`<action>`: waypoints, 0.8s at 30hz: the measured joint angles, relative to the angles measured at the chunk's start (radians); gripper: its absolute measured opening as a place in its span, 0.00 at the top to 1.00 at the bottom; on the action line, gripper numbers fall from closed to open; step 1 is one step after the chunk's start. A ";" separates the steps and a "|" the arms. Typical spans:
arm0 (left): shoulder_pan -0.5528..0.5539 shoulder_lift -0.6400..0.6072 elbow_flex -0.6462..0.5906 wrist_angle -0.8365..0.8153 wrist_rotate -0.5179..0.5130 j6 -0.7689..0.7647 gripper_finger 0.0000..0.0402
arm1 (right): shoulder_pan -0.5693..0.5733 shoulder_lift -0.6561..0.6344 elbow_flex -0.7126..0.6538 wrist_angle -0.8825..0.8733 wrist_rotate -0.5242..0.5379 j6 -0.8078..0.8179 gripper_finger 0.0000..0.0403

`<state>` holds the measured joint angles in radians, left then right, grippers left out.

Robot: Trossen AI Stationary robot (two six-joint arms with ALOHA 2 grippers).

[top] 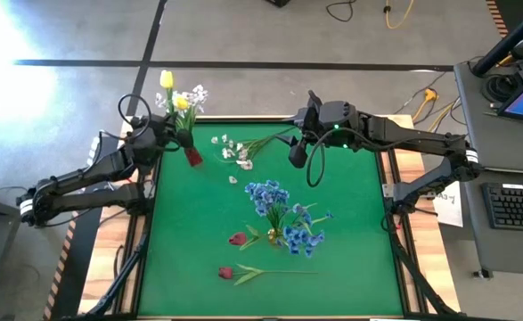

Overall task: Sort flowers into vase by color
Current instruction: Put the yellow flower into the red vase

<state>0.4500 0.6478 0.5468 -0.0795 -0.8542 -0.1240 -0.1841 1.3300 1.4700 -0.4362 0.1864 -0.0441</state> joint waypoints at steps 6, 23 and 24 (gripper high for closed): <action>0.000 -0.002 0.000 -0.055 0.000 -0.065 0.92 | 0.000 0.000 0.000 0.000 0.000 0.000 0.47; -0.002 -0.017 0.026 -0.195 0.007 -0.141 0.57 | 0.000 0.000 0.000 0.000 0.000 0.004 0.47; -0.002 -0.019 0.032 -0.219 0.008 -0.152 0.55 | 0.000 0.000 0.000 0.000 0.000 0.004 0.47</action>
<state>0.4481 0.6291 0.5790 -0.2980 -0.8464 -0.2762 -0.1841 1.3296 1.4696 -0.4366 0.1861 -0.0399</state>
